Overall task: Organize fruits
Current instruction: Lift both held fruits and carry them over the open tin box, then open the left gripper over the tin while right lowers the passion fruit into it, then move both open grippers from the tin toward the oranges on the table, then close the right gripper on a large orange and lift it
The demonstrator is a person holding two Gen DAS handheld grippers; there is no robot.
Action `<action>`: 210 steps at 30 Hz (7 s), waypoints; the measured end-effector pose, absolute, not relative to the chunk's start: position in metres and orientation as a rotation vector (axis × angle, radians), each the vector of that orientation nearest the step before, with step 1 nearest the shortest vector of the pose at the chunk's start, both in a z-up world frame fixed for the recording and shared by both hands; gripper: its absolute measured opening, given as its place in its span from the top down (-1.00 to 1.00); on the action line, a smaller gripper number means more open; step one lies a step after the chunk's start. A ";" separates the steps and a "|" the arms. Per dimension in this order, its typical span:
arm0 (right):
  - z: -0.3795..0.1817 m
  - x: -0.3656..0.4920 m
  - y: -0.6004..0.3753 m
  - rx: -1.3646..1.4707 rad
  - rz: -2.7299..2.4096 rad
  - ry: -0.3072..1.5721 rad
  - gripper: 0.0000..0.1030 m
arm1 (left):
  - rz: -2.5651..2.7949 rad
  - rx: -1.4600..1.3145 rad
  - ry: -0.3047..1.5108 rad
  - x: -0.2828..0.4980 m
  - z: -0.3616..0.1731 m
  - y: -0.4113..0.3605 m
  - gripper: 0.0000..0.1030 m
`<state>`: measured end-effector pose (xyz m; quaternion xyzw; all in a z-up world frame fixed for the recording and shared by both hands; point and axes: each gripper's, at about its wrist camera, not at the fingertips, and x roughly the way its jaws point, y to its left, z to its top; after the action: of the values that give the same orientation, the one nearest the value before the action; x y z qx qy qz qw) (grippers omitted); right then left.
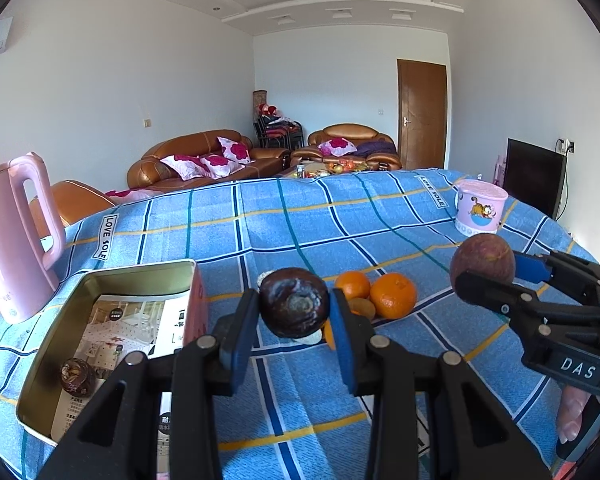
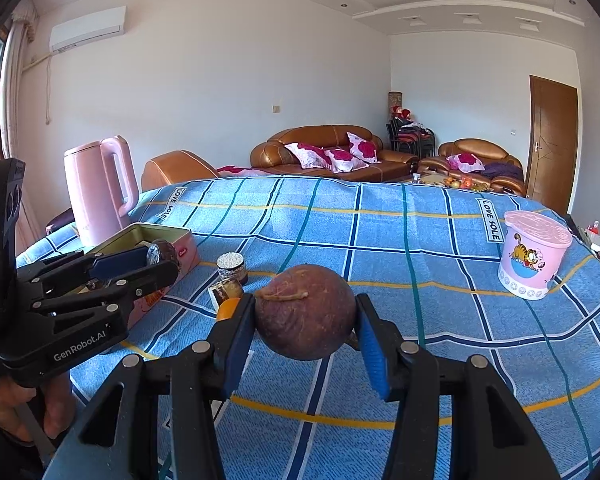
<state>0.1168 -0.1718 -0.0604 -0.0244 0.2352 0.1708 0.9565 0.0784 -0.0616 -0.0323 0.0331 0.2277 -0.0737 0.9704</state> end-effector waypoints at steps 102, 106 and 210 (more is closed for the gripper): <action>-0.074 0.199 0.006 -0.066 0.732 0.617 0.00 | 0.132 -0.056 0.683 0.108 -0.056 0.078 0.25; -0.075 0.197 0.011 -0.096 0.724 0.605 0.00 | 0.141 -0.057 0.675 0.106 -0.055 0.078 0.24; -0.077 0.173 -0.126 -0.128 0.570 0.644 -0.04 | -0.023 -0.002 0.730 0.140 -0.058 -0.035 -0.25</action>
<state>0.1733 -0.1261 -0.0771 -0.0618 0.3118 0.2760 0.9071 0.1399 -0.0349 -0.0579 -0.0011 0.3571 -0.0113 0.9340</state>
